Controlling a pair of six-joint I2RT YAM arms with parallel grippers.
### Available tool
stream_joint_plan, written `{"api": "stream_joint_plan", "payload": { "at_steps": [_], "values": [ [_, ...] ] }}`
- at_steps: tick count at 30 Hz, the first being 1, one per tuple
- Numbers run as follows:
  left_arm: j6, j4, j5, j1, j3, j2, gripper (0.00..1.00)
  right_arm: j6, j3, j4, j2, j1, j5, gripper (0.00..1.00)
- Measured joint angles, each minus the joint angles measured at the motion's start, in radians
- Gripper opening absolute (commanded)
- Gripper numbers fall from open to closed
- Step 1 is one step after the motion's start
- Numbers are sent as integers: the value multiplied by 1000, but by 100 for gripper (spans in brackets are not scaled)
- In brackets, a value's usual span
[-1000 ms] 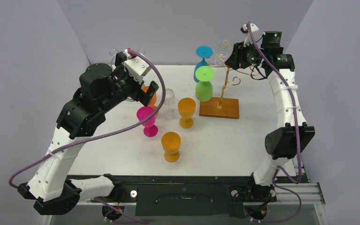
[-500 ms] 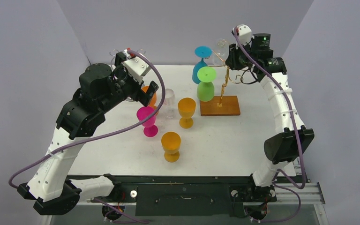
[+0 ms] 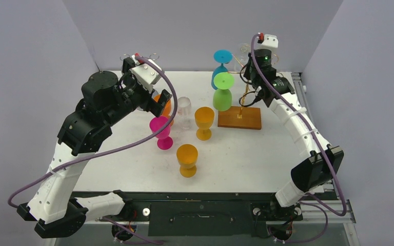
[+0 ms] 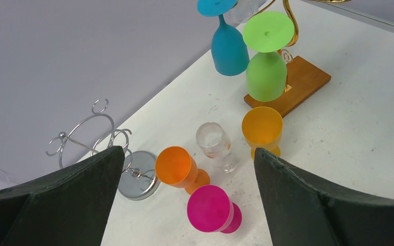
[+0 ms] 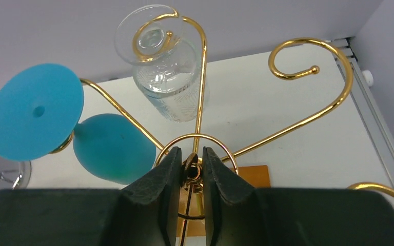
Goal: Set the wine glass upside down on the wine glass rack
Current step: Adjust the wine rack at the center of the board.
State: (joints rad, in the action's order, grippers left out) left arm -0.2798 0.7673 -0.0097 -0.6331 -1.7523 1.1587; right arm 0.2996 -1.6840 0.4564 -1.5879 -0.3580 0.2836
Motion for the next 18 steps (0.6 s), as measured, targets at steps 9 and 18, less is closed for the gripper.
{"api": "stream_joint_plan", "payload": {
  "at_steps": [9,18],
  "values": [
    [0,0,0,0,0,-18,96,173,2,-17,-20,-116,356,2],
    [0,3,0,0,0,-27,96,189,-113,8,-47,-116,308,47]
  ]
}}
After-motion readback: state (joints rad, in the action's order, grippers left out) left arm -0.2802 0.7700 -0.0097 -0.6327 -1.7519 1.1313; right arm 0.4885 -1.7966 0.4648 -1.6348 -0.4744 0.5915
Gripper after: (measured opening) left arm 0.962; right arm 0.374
